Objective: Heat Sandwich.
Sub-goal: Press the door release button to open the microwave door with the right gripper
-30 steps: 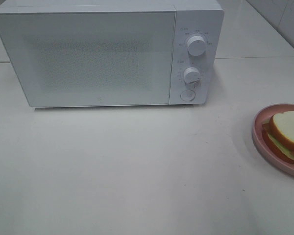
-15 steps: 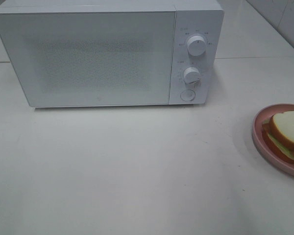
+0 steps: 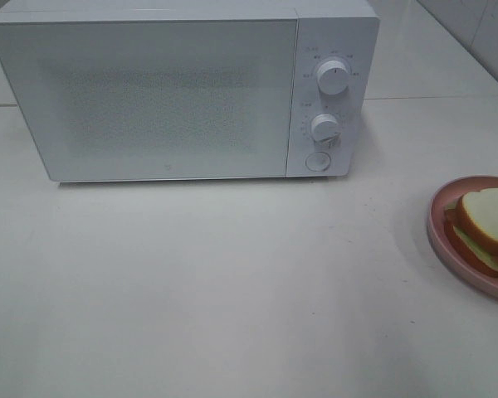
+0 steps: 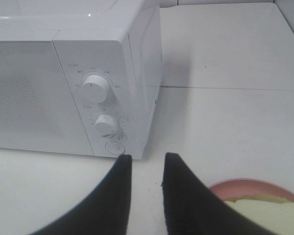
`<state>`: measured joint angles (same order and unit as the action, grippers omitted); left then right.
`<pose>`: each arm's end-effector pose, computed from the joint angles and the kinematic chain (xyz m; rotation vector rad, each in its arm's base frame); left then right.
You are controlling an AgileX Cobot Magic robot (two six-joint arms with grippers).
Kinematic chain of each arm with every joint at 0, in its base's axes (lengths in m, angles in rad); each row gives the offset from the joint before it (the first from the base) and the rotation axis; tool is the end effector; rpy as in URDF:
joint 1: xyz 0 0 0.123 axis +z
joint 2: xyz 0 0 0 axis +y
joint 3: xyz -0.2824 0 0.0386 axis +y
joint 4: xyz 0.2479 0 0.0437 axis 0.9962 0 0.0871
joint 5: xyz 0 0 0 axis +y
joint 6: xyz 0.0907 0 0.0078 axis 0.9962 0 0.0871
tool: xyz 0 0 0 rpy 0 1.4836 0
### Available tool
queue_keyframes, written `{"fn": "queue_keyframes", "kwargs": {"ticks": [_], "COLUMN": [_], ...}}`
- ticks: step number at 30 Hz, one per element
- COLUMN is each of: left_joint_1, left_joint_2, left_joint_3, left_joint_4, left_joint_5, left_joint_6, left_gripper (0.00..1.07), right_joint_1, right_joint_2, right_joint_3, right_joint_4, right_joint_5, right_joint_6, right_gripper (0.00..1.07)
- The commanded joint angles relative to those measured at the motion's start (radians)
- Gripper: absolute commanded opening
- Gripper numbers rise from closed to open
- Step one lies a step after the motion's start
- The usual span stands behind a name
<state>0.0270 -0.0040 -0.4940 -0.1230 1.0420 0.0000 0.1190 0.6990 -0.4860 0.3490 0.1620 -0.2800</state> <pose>-0.0041 -0.0098 0.2775 -0.0232 2.0238 -0.1297 0.1459 0.0225 0.2995 -0.0887 1.8502 0.1791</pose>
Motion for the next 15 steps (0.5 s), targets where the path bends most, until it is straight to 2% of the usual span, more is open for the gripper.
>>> {"fn": "queue_keyframes", "kwargs": {"ticks": [1,3,4,12,15], "left_joint_1": [-0.006,-0.006,-0.006,-0.006,-0.006], "left_joint_2": [-0.023,-0.023,-0.023,-0.023,-0.023], "left_joint_3": [0.003,0.003,0.003,0.003,0.003], "left_joint_4": [-0.002,-0.002,-0.002,-0.002,-0.002], "left_joint_5": [-0.012,-0.012,-0.012,-0.012,-0.012], "left_joint_6": [0.000,0.000,0.000,0.000,0.000], "left_gripper": [0.76,0.76,0.76,0.76,0.76], "right_joint_1": [0.001,0.001,0.001,0.005,0.046], "right_joint_2": [0.001,0.001,0.001,0.037,0.079], "right_joint_3": [-0.001,-0.001,-0.001,-0.001,-0.001], "right_joint_4": [0.027,0.035,0.035,0.035,0.032], "right_joint_5": [-0.018,-0.019,-0.022,-0.132,-0.170], "right_joint_6": [-0.010,-0.010,-0.010,0.020,0.030], "right_gripper": [0.13,0.01,0.00,0.00,0.00]}}
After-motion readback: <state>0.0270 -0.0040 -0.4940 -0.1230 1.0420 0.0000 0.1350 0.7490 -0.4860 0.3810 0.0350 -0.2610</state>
